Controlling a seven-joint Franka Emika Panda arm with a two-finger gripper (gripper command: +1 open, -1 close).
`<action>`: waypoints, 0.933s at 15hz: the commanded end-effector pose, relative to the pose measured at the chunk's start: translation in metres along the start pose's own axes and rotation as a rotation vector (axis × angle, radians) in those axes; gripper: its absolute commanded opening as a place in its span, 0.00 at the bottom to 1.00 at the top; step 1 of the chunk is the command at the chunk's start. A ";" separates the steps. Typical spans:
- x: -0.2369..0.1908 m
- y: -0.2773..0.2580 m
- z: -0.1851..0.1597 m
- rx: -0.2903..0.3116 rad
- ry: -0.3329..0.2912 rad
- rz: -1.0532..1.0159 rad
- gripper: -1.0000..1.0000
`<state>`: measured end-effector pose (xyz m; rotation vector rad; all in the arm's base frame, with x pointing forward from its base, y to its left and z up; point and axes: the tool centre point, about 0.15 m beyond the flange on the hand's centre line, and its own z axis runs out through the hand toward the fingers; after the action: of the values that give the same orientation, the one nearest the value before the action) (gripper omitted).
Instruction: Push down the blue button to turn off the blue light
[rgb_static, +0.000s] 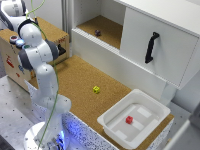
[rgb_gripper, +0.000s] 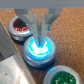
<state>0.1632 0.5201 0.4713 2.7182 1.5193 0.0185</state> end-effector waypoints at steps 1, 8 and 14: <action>0.019 0.001 0.027 -0.110 -0.059 0.047 0.00; 0.002 0.004 -0.045 -0.080 0.029 0.067 0.00; -0.005 0.017 -0.113 -0.009 0.076 0.097 1.00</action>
<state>0.1702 0.5226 0.5303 2.7716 1.4290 0.1485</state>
